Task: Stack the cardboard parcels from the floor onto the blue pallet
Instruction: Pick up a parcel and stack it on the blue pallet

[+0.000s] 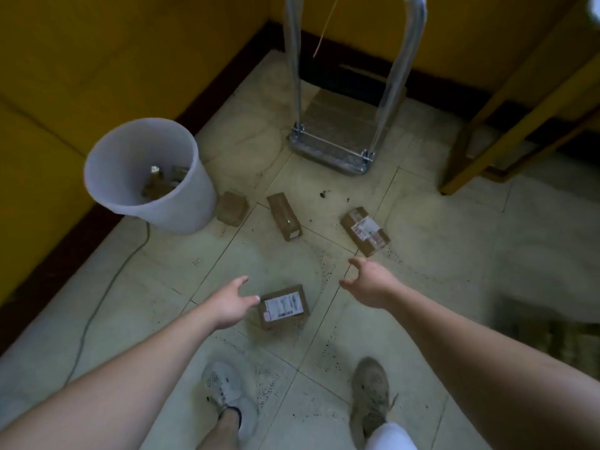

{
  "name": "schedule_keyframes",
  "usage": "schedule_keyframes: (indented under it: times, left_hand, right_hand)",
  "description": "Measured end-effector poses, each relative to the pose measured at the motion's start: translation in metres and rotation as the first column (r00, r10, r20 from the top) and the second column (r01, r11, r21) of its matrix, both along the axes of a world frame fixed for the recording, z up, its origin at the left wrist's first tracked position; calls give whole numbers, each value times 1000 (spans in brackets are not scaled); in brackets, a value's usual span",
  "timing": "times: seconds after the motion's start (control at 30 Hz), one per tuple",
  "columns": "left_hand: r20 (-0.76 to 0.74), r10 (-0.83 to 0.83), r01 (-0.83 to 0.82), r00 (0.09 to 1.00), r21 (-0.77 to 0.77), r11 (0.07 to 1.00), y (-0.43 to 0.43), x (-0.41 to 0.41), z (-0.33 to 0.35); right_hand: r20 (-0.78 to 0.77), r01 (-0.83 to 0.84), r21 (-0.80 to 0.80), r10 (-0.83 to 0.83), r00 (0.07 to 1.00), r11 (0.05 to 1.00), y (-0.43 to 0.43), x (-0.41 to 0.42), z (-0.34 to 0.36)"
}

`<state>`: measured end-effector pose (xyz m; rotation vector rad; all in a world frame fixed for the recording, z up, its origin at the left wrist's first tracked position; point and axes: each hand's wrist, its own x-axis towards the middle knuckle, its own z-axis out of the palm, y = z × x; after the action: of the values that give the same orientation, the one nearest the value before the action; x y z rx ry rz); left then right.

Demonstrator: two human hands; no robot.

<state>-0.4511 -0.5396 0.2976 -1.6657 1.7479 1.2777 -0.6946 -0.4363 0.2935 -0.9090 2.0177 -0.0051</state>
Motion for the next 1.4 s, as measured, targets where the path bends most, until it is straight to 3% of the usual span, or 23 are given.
schedule_keyframes:
  times: [0.17,0.33,0.53,0.7,0.8,0.9,1.2,1.4]
  left_hand:
    - [16,82,-83,997,85,993,-43,31,-145]
    - [57,217,-222,974,98,970,-41,48,-312]
    - [93,426,-436,900,191,879,-15,46,-469]
    - [84,599,-594,796,294,749,-1,36,-518]
    - [20,575,-565,818,217,796,2,36,-499]
    - [-75,533,-519,843,148,841,-4,36,-439]
    - [-379,417,-392,826,146,908,-34,11,-145]
    - [-551,195,-168,812,98,981,-26,-18,21]
  right_hand:
    - [67,130,34,-132,989,991,-37,39,-140]
    - [97,120,84,-128,987,989,-44,70,-307]
    - [126,232,105,-244,962,967,-38,91,-471]
    - [347,519,142,-534,771,843,-28,108,-526]
    - [360,609,106,-601,714,786,-21,111,-502]
    - [356,639,64,-616,702,766,-19,104,-442]
    - [338,691,-136,-622,706,710,-14,73,-125]
    - [358,793,-320,-708,608,519,32,76,49]
